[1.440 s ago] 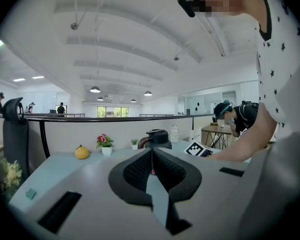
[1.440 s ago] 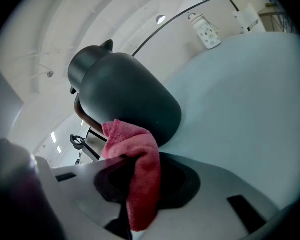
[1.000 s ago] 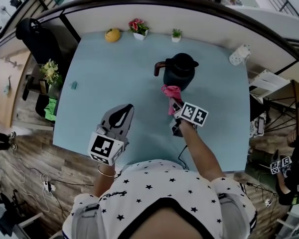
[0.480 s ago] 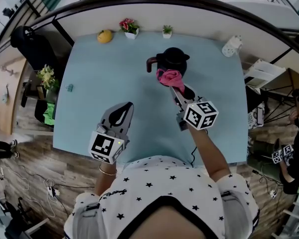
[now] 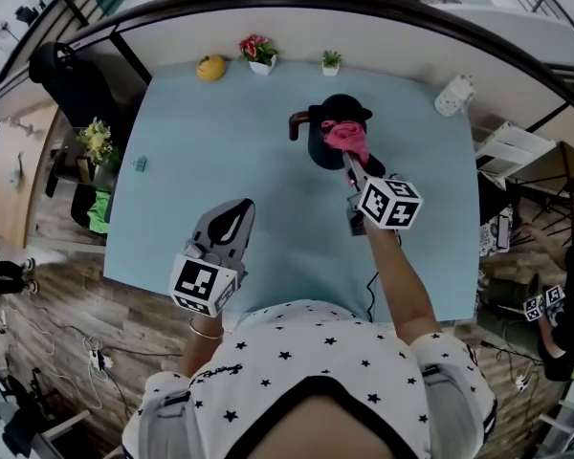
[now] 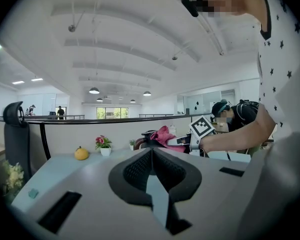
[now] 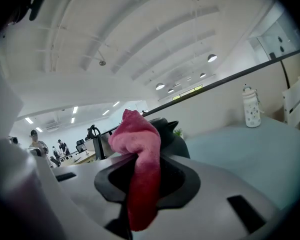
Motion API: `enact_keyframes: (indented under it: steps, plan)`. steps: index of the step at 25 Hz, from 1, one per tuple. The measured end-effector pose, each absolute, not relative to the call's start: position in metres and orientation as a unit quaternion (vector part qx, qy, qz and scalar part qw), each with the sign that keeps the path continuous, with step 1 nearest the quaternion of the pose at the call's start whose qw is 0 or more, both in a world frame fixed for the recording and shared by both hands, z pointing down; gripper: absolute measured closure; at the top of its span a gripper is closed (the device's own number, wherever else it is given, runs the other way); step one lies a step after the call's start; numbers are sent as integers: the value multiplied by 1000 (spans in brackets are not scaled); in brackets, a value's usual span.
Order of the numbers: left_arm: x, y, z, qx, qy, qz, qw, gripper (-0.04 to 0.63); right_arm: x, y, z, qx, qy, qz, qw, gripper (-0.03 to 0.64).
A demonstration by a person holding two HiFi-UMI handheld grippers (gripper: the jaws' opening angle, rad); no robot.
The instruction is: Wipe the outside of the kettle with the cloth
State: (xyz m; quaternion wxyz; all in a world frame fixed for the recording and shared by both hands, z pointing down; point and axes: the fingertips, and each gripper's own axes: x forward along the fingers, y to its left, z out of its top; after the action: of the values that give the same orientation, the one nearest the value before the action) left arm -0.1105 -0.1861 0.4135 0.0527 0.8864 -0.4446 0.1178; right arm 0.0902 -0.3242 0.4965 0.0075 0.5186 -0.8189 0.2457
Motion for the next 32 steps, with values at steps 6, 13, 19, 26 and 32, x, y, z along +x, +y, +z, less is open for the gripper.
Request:
enact_keyframes:
  steps: [6,13,19,26,32]
  plan:
    - [-104,-190,417,890,-437,120,55,566,92,-324,515,522,-816,248,25,521]
    - [-101,-193,417,893,-430,123,57,565,94,-318,525,526,-811,252,38,522]
    - [-103,-195,421,891,-431,125,62,565,95,-314,545,526,-804,271,54,521]
    - [-101,-197,424,891,-430,129,67,565,98,-313,582,529,-790,292,97,521]
    - [-103,-199,427,889,-434,132,70,566,100,-313,608,529,-781,309,124,520]
